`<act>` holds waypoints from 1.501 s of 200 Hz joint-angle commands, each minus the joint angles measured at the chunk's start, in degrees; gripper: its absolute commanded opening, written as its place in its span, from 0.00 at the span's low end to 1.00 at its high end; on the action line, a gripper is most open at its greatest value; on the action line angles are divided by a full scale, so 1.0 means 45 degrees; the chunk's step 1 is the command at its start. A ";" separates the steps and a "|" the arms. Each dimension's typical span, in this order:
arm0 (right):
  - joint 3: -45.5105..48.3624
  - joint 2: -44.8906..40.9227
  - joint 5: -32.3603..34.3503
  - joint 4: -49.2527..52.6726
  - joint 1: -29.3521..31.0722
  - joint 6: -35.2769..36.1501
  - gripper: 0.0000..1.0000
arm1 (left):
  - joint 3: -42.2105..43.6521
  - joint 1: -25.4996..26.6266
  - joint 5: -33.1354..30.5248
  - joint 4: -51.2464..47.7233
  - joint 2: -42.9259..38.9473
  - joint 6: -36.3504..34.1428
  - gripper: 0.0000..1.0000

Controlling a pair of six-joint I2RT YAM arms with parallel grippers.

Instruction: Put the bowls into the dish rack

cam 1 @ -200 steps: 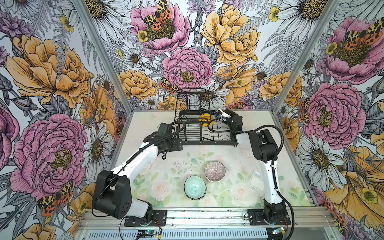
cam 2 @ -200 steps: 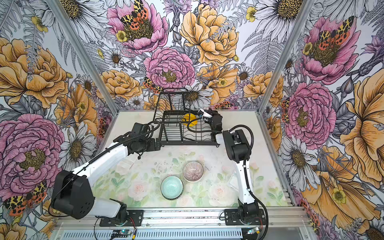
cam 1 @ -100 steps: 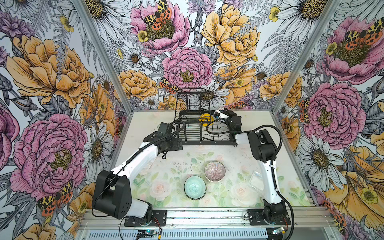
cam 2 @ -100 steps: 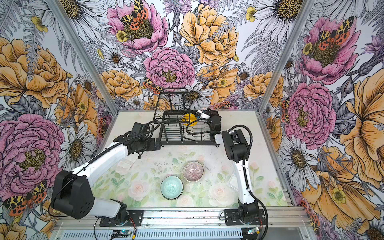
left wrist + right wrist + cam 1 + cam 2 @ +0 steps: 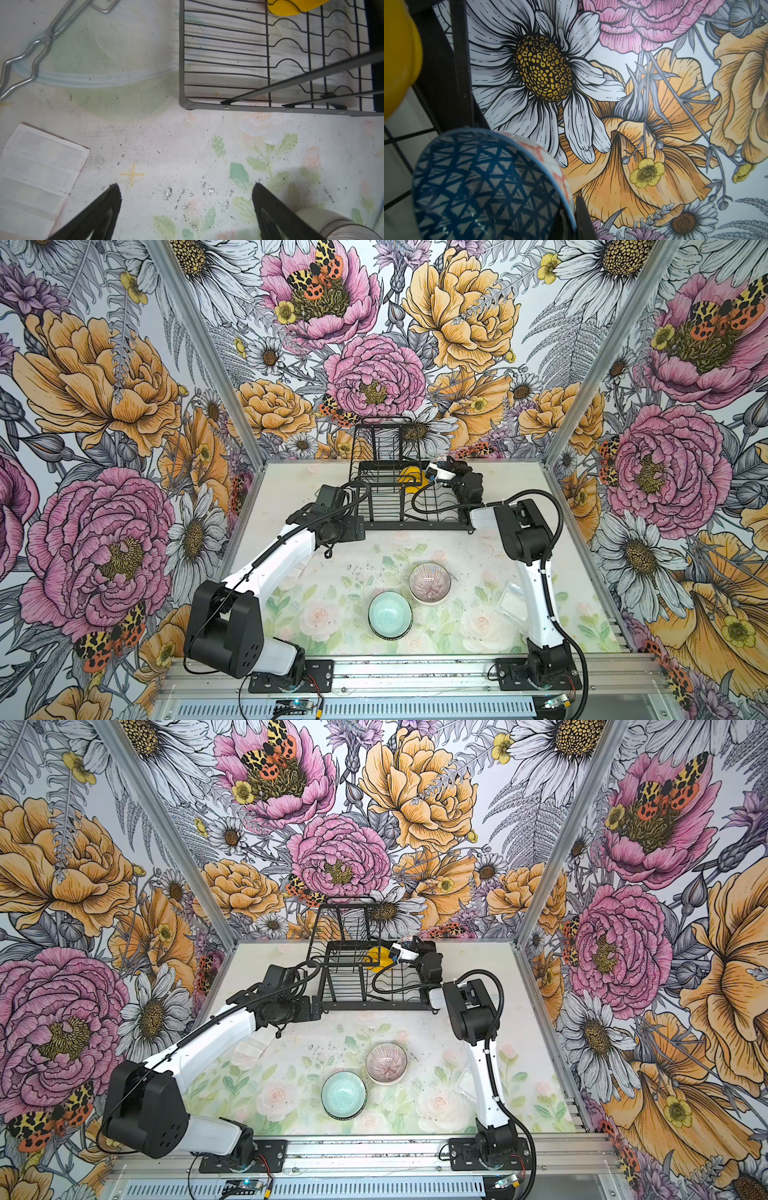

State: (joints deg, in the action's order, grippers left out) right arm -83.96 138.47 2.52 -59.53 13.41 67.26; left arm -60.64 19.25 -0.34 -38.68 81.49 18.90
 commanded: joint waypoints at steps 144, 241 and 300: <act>0.0754 -0.0733 -0.0324 -0.0413 -0.0223 -0.0850 0.00 | 0.0097 0.0054 0.0124 0.0313 -0.0471 -0.0069 0.99; 0.0729 -0.0965 -0.0247 0.0003 -0.0221 -0.0977 0.41 | 0.0213 0.0089 0.0095 0.0313 -0.0610 -0.0012 0.99; 0.1231 -0.1515 -0.0229 -0.0048 -0.0189 -0.1354 0.92 | 0.0246 0.0113 0.0105 0.0320 -0.0649 -0.0036 0.99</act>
State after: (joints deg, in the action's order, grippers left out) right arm -79.96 135.83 1.63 -59.35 12.69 63.53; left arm -60.23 19.38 -0.36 -38.48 80.23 19.05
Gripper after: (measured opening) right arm 0.794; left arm 0.987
